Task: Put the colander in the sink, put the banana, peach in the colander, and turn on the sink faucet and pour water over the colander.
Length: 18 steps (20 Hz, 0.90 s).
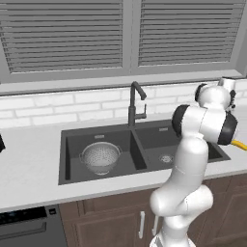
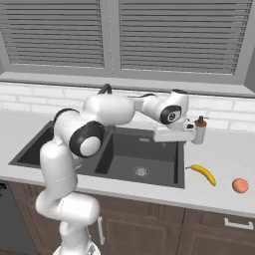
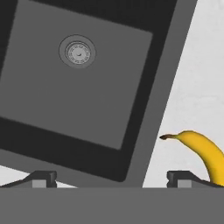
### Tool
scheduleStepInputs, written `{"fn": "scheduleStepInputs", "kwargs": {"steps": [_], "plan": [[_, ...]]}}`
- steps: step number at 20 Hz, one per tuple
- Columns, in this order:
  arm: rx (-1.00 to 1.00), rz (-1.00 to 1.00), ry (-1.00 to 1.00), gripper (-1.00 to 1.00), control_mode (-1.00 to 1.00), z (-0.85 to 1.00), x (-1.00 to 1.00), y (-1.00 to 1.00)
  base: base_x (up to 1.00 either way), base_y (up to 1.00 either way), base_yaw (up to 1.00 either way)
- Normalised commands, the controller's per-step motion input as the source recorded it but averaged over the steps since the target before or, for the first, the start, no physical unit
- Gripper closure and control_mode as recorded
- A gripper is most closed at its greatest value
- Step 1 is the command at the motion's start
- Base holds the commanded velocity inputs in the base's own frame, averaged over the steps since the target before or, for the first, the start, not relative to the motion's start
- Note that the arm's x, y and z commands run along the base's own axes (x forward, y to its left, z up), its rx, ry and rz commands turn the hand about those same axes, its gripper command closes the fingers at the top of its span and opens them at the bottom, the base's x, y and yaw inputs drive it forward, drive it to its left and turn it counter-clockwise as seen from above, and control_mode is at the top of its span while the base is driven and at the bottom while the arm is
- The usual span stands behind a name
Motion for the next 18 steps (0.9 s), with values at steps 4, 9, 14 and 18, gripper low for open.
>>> {"fn": "scheduleStepInputs", "kwargs": {"steps": [4,9,14,18], "plan": [[0.05,-0.03,0.02,-1.00,-1.00,-0.11,0.00,-0.79,0.00,0.00,0.00],[0.02,0.01,0.00,-1.00,-1.00,-0.27,-0.09,-0.41,0.00,0.00,0.00],[0.00,0.04,0.01,-1.00,-1.00,-0.48,-0.04,-0.02,0.00,0.00,0.00],[-0.03,0.05,0.10,-1.00,-1.00,-0.48,0.00,0.00,0.00,0.00,0.00]]}}
